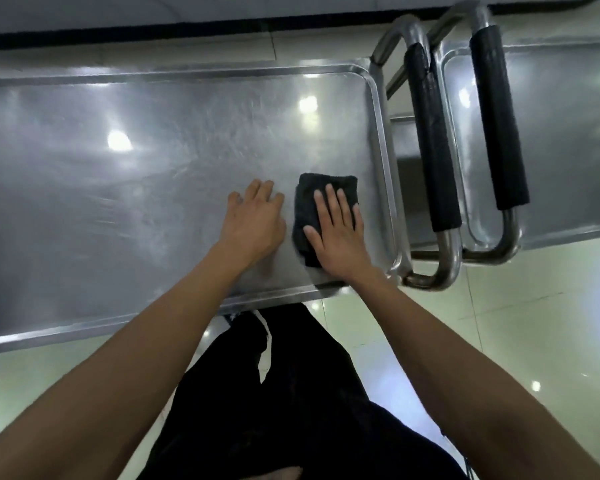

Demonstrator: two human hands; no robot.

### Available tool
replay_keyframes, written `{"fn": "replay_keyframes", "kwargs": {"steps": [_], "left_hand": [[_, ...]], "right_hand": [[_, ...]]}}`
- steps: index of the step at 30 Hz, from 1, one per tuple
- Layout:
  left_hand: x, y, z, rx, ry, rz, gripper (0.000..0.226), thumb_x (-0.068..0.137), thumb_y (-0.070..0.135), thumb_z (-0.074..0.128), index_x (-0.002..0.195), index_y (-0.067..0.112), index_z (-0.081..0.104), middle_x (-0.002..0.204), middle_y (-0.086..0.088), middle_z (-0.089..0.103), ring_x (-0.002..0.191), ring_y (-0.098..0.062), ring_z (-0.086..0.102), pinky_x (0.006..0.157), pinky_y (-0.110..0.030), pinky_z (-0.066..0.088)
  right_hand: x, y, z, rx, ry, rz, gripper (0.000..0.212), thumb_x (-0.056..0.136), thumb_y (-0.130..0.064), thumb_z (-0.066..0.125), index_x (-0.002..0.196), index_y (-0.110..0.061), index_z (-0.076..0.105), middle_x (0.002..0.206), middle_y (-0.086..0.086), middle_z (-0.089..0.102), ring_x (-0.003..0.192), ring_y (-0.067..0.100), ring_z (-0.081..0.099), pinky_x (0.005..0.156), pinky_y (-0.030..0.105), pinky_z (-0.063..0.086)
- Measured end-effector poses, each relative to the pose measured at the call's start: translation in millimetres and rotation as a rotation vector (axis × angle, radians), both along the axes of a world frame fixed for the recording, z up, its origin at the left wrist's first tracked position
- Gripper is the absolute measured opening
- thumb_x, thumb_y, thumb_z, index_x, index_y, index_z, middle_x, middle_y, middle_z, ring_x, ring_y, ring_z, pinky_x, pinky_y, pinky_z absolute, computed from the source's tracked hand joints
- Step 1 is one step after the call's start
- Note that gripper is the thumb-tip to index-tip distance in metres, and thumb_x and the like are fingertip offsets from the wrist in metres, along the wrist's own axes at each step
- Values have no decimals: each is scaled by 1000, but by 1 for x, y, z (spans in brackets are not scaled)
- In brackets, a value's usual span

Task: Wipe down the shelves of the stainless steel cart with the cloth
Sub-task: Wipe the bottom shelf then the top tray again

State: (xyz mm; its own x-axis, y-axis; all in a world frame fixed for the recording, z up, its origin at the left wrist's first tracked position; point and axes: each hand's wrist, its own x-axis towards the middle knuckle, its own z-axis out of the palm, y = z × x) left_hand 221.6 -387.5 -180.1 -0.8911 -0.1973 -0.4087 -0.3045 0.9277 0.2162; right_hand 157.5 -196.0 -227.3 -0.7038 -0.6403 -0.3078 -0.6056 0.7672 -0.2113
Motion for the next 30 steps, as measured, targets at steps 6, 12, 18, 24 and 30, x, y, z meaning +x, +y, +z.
{"fn": "replay_keyframes", "kwargs": {"steps": [6, 12, 18, 24, 30], "left_hand": [[12, 24, 9, 105, 17, -36, 46, 97, 29, 44, 140, 16, 50, 157, -11, 34, 145, -31, 26, 111, -58, 29], [-7, 24, 16, 178, 48, 7, 49, 99, 29, 42, 147, 20, 46, 162, -8, 27, 150, -28, 19, 117, -56, 21], [-41, 21, 12, 193, 36, 49, 48, 97, 27, 45, 144, 17, 49, 160, -9, 29, 148, -28, 21, 115, -56, 23], [-58, 22, -2, 42, 22, 22, 37, 95, 31, 46, 123, 15, 64, 147, -9, 45, 136, -31, 36, 104, -51, 36], [-59, 32, -7, -25, 41, 41, 32, 93, 31, 50, 110, 14, 72, 138, -9, 52, 134, -33, 39, 100, -50, 37]], "right_hand": [[52, 67, 7, 36, -60, -49, 67, 103, -55, 11, 160, -24, -7, 167, -1, -15, 153, 14, -17, 124, 47, -5], [44, 69, 11, 24, -70, -114, 67, 101, -51, 18, 161, -25, 0, 168, -3, -9, 153, 13, -14, 125, 49, -2], [3, 42, 13, 4, -28, -205, 75, 87, -42, 29, 158, -22, 17, 168, -1, 6, 155, 17, -2, 124, 53, 0], [-63, 14, 5, -27, 7, -161, 77, 86, -43, 34, 158, -22, 17, 168, 0, 7, 155, 20, 0, 123, 57, 2], [-147, -45, 4, -70, 14, -134, 74, 89, -43, 33, 159, -23, 17, 168, 1, 7, 155, 22, 1, 123, 56, 2]]}}
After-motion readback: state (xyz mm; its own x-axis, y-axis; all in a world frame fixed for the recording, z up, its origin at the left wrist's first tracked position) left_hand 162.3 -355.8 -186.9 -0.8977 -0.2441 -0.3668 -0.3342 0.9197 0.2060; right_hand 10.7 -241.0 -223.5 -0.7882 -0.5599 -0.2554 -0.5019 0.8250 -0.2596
